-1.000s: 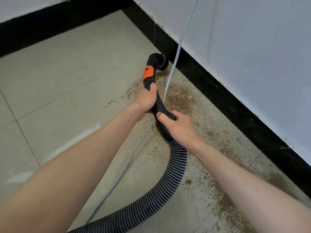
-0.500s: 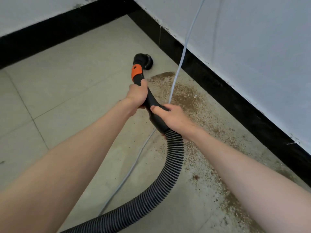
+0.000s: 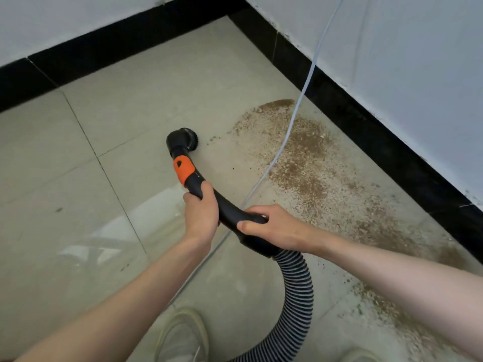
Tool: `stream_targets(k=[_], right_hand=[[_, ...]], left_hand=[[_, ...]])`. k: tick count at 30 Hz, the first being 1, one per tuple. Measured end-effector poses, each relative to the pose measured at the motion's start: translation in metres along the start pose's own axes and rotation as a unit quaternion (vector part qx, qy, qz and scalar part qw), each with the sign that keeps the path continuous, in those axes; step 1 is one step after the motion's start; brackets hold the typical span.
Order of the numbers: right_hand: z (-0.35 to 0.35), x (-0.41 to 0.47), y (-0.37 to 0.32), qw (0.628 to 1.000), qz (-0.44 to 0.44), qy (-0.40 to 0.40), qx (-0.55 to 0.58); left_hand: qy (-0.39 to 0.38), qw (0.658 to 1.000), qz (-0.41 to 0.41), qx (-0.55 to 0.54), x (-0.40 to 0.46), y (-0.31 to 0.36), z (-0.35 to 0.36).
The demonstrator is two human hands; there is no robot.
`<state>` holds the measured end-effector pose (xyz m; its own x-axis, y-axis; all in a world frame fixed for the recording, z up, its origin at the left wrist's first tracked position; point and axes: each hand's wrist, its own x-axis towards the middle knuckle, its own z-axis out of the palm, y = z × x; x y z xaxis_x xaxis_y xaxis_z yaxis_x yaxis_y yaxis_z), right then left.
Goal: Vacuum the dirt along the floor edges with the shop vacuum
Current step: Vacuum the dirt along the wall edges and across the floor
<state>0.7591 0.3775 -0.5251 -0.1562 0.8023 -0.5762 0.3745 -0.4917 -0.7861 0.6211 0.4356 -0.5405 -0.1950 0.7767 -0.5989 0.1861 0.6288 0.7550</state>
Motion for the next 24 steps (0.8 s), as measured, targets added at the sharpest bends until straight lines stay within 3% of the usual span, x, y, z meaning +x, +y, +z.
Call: stream_targets(k=[5,13,16,24], right_hand=[[0.001,-0.024,0.006,1.000,-0.004,0.001,0.014],[-0.002,-0.031,0.011,0.993,0.023,0.116,0.011],[-0.010,-0.028,0.006,0.995,0.025,0.089,0.043],[0.003,0.006,-0.024,0.980,0.048,-0.045,0.187]], left_hand=[[-0.035,0.999,-0.012,-0.035,-0.021,-0.008,0.000],[-0.161,0.987,-0.007,0.010,-0.010,0.013,0.022],[-0.157,0.987,-0.023,-0.003,-0.004,0.017,0.022],[-0.058,0.995,-0.004,-0.083,0.020,0.039,-0.010]])
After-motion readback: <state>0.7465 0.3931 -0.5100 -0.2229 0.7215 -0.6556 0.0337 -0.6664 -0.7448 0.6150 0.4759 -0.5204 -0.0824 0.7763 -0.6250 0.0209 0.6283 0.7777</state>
